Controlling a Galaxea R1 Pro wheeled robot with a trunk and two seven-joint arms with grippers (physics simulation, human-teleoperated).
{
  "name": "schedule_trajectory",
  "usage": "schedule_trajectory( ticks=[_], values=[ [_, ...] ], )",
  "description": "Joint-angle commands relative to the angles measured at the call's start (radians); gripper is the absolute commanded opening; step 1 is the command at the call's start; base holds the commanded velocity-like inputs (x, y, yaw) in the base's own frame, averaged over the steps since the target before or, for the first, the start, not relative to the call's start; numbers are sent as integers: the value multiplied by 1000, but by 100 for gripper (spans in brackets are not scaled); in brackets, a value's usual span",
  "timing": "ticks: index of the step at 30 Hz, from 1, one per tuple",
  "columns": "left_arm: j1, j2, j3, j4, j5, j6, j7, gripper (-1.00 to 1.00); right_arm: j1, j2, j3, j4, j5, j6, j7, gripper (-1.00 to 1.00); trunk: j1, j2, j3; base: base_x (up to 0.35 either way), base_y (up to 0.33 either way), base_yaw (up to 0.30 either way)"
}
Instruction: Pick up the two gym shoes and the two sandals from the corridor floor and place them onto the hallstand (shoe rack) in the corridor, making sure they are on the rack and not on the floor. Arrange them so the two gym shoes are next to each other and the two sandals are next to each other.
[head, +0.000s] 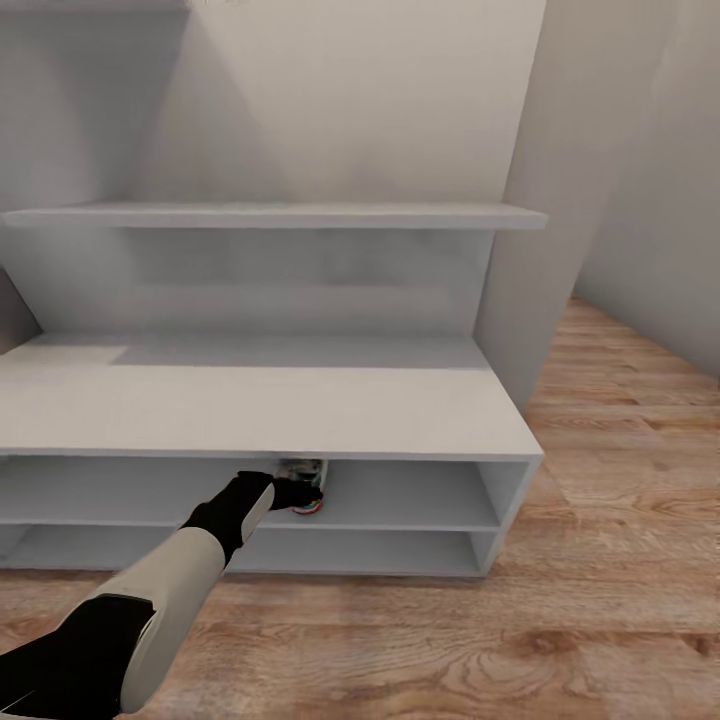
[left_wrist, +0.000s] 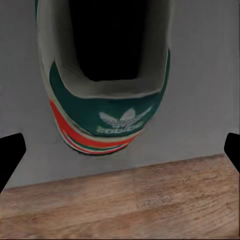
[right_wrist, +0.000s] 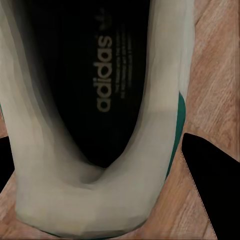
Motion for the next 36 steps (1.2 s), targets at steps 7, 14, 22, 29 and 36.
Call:
schedule_trajectory(
  ticks=[7, 14, 22, 29, 36],
  values=[
    [0, 2, -6, -1, 9, 4, 2, 100, -1, 0, -1, -1, 8, 5, 1, -100, -1, 0, -1, -330, 0, 0],
    [1, 10, -6, -1, 9, -16, 2, 100, -1, 0, -1, -1, 8, 3, 2, -100, -1, 0, -1, -330, 0, 0],
    [10, 36, -7, 6, 10, -178, 1, 100, -1, 0, -2, -3, 7, -22, -2, -100, -1, 0, -1, -104, 0, 0],
    [20, 42, -7, 64, 14, -371, -1, 100, -1, 0, -3, -4, 7, -23, -4, -100, -1, 0, -1, -3, 0, 0],
    [20, 42, -7, 95, 16, -453, -1, 100, -1, 1, -4, -4, 6, -23, -4, -100, -1, 0, -1, -131, 141, 0]
  ],
)
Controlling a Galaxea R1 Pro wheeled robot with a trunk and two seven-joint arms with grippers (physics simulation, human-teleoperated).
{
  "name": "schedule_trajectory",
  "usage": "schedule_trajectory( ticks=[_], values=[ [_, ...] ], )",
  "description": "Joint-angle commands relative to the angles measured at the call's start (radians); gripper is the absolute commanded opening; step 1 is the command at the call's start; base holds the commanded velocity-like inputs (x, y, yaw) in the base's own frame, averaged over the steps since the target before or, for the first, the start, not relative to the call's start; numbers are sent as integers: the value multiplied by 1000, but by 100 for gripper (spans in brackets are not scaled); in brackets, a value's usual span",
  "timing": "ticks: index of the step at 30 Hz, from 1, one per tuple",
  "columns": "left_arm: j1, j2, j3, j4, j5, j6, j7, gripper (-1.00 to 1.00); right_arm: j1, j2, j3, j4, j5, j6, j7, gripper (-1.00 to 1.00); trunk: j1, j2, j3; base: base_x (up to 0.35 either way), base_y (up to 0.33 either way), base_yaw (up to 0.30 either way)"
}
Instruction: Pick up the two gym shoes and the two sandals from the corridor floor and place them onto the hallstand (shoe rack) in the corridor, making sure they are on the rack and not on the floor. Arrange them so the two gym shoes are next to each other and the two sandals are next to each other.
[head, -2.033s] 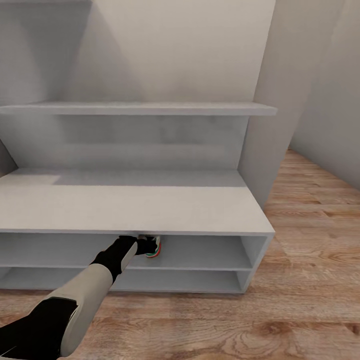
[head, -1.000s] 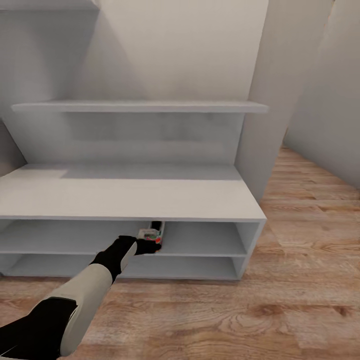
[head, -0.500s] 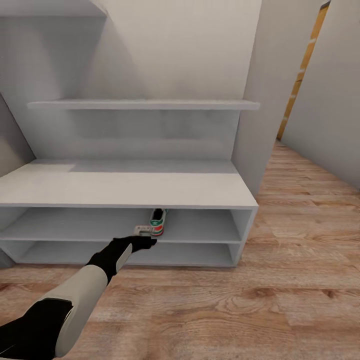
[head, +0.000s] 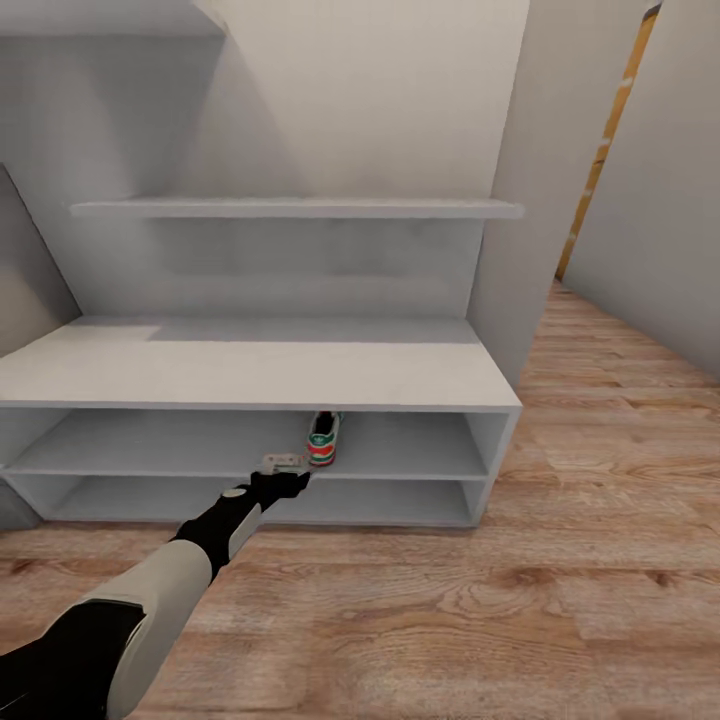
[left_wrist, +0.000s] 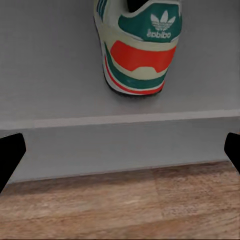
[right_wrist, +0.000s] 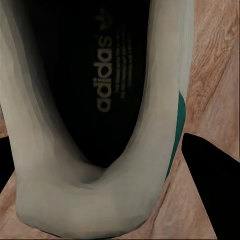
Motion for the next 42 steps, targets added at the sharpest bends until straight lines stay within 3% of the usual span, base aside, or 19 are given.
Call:
schedule_trajectory(
  ticks=[1, 17, 42],
  values=[
    [0, 1, -7, -1, 10, 4, 0, 100, -1, 0, 0, -2, 8, 6, 2, -100, -1, 0, -1, -226, 234, 0],
    [0, 0, -8, 0, 10, 5, 0, 100, -1, -1, 0, -2, 8, 6, 2, -100, -1, 0, -1, -88, 292, 0],
    [0, -4, -8, 0, 10, 6, 0, 100, -1, 0, 1, -2, 9, 6, 1, -100, -1, 0, -1, -252, 235, 0]
  ],
)
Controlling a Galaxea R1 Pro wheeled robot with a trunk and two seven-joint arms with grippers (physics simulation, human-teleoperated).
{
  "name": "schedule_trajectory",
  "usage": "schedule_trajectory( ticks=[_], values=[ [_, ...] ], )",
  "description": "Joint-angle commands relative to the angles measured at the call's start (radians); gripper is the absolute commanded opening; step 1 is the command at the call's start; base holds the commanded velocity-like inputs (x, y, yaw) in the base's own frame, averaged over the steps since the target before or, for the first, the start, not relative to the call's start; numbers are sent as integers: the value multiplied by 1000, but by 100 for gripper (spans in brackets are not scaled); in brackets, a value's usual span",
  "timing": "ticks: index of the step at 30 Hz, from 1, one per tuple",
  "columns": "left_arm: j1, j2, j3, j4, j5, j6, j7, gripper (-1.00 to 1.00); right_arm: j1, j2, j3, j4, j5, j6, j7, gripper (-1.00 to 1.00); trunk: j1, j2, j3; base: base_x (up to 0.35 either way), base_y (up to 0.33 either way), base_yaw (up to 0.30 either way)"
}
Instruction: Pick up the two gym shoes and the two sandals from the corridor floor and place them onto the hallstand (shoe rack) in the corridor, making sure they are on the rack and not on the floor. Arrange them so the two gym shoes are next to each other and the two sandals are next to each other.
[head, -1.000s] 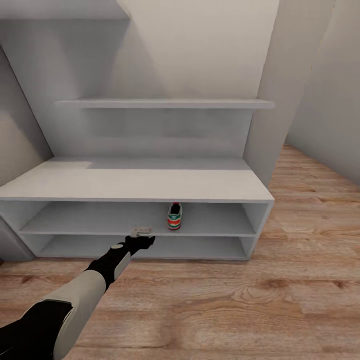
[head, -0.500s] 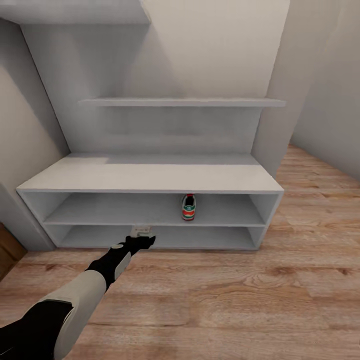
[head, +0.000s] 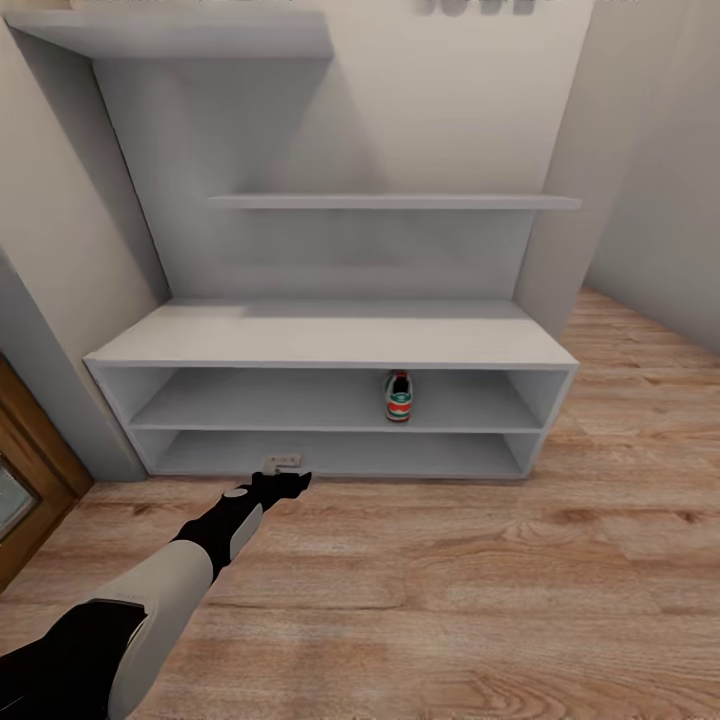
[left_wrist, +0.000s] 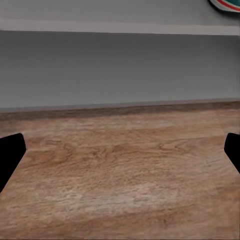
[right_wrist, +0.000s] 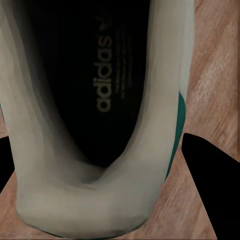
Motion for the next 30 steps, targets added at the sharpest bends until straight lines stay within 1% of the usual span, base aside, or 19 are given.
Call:
schedule_trajectory(
  ticks=[1, 13, 18, 21, 22, 23, 24, 25, 26, 27, 28, 30],
  values=[
    [0, 1, -7, -1, 10, 4, 0, 100, -1, 0, -1, -1, 9, 5, 2, -100, -1, 0, -1, -150, 111, 0],
    [0, 3, -7, -1, 11, 4, -1, 100, -1, 0, -1, -3, 9, 5, 1, -100, -1, 0, -1, -28, 20, 0],
    [0, 3, -7, -1, 11, 4, -1, 100, -1, 1, -1, -3, 9, 5, 1, -100, -1, 0, -1, -169, 0, 0],
    [0, 3, -7, -1, 11, 4, -1, 100, -1, 2, -1, -3, 9, 5, 1, -100, -1, 0, -1, -51, 0, 0],
    [0, 31, -2, 1, 18, 1, -17, 100, -1, 3, -1, -4, 9, 5, 1, -100, -1, 0, -1, -2, 0, 0],
    [0, 54, -2, 3, 22, 0, -55, 100, -1, 3, -1, -4, 9, 5, 1, -100, -1, 0, -1, -1, 0, 0],
    [0, 67, -2, 5, 29, -2, -100, 100, -1, 4, 0, -4, 9, 5, 2, -100, -1, 0, -1, 0, 0, 0],
    [0, 81, -1, 6, 39, -9, -160, 100, -1, 4, 1, -4, 9, 5, 2, -100, -1, 0, -1, 0, 0, 0],
    [7, 139, -2, 28, 58, -88, -386, 100, -1, 6, 4, -3, 9, 5, 2, -100, -1, 0, -1, 0, 0, 0],
    [18, 168, -2, 50, 63, -160, -499, 100, -1, 6, 5, -3, 8, 5, 3, -100, -1, 0, -1, 0, 0, 0],
    [22, 176, -1, 58, 64, -186, -535, 100, -1, 6, 6, -3, 8, 5, 3, -100, -1, 0, -1, 0, 0, 0],
    [31, 210, 2, 89, 73, -273, -660, 100, -1, 7, 10, -1, 9, 5, 4, -100, -1, 0, -1, 0, 0, 0]
  ],
)
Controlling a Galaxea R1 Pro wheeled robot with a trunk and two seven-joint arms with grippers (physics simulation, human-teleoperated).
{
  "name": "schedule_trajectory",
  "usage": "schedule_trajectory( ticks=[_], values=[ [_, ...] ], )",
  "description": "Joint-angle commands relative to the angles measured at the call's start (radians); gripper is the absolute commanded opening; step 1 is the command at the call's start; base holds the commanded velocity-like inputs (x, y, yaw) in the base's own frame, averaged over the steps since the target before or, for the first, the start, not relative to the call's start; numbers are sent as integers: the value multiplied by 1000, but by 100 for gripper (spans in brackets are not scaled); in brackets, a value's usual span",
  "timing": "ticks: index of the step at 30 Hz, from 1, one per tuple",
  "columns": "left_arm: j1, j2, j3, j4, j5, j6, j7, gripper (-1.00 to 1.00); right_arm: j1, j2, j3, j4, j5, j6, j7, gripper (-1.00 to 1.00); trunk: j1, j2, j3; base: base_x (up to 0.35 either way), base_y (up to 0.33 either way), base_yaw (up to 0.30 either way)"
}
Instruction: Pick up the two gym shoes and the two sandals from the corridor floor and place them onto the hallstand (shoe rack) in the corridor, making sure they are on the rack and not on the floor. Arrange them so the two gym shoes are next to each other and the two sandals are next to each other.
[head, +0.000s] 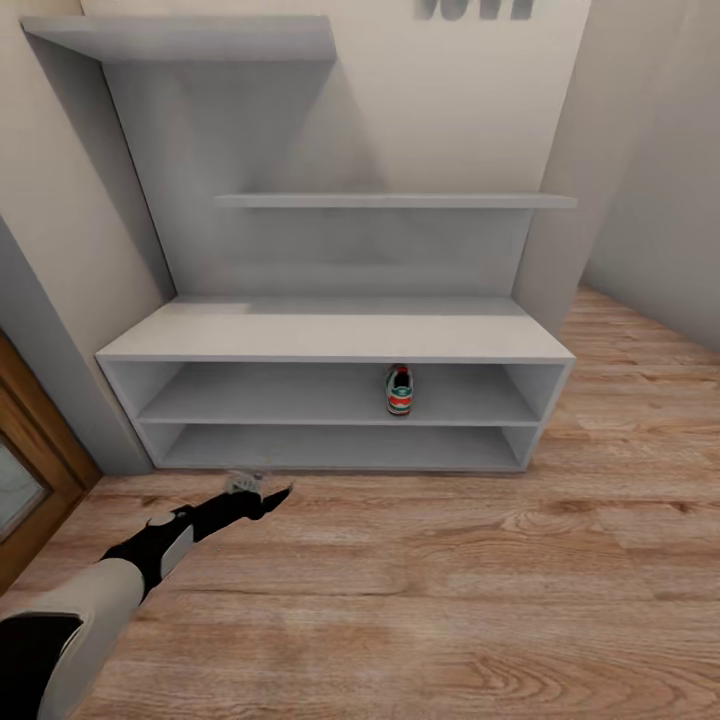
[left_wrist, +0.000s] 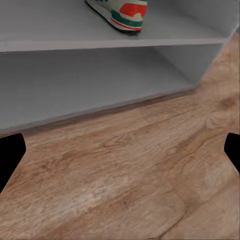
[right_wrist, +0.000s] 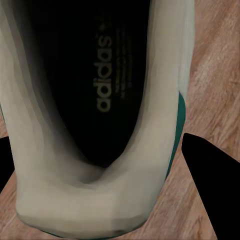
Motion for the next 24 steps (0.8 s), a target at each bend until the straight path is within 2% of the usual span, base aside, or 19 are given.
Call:
schedule_trajectory(
  ticks=[1, 3, 4, 5, 6, 8, 10, 12, 13, 14, 17, 18, 20, 21, 24],
  values=[
    [1, 11, -6, 9, 15, -21, -30, 100, -1, 0, 1, 0, 9, 5, 2, -100, 0, 0, -1, 0, 0, 0],
    [3, 53, 9, 33, 61, -60, -127, 100, -1, 1, 16, 4, 7, 5, 6, -100, 0, 0, -1, 0, 0, 0],
    [4, 70, 15, 41, 96, -72, -175, 100, -1, 4, 41, 6, 5, 5, 7, -100, 0, 0, -1, 0, 0, 0],
    [5, 84, 19, 46, 135, -86, -222, 100, -1, 12, 89, 7, 3, 5, 8, -100, 0, 0, -1, 0, 0, 0],
    [6, 101, 22, 49, 173, -102, -269, 100, -1, 29, 160, 8, 2, 4, 9, -100, 0, 0, -1, 0, 0, 0],
    [14, 135, 24, 53, 230, -137, -351, 100, -1, 78, 344, 9, 0, 4, 5, -100, 0, 0, -1, 0, 0, 0],
    [22, 160, 25, 54, 255, -165, -407, 100, -1, 129, 526, 9, 0, 4, 2, -100, 0, 0, -1, 0, 0, 0],
    [26, 186, 26, 55, 265, -178, -442, 100, -1, 185, 660, 9, -1, 7, 0, -100, 0, 0, -1, 0, 0, 0],
    [28, 199, 25, 55, 268, -181, -460, 100, -1, 217, 703, 9, -2, 9, 0, -100, 0, 0, -1, 0, 0, 0],
    [28, 204, 25, 55, 269, -183, -469, 100, -1, 233, 719, 9, -2, 10, 0, -100, 0, 0, -1, 0, 0, 0],
    [30, 219, 25, 55, 270, -188, -525, 100, -7, 327, 768, 12, 1, 14, -1, -100, 0, 0, -1, 0, 0, 0],
    [30, 222, 25, 55, 269, -192, -551, 100, -30, 364, 778, 11, 3, 22, 0, -100, 0, 0, -1, 0, 0, 0],
    [30, 222, 25, 54, 268, -193, -556, 100, -70, 380, 780, 15, 3, 33, 0, -100, 0, 0, -1, 0, 0, 0],
    [30, 223, 24, 54, 267, -194, -560, 100, -126, 399, 782, 57, 3, 56, 1, -100, 0, 0, -1, 0, 0, 0],
    [30, 223, 23, 54, 265, -197, -563, 100, -207, 408, 783, 122, 2, 73, 1, -100, 0, 0, -1, 0, 0, 0]
  ],
)
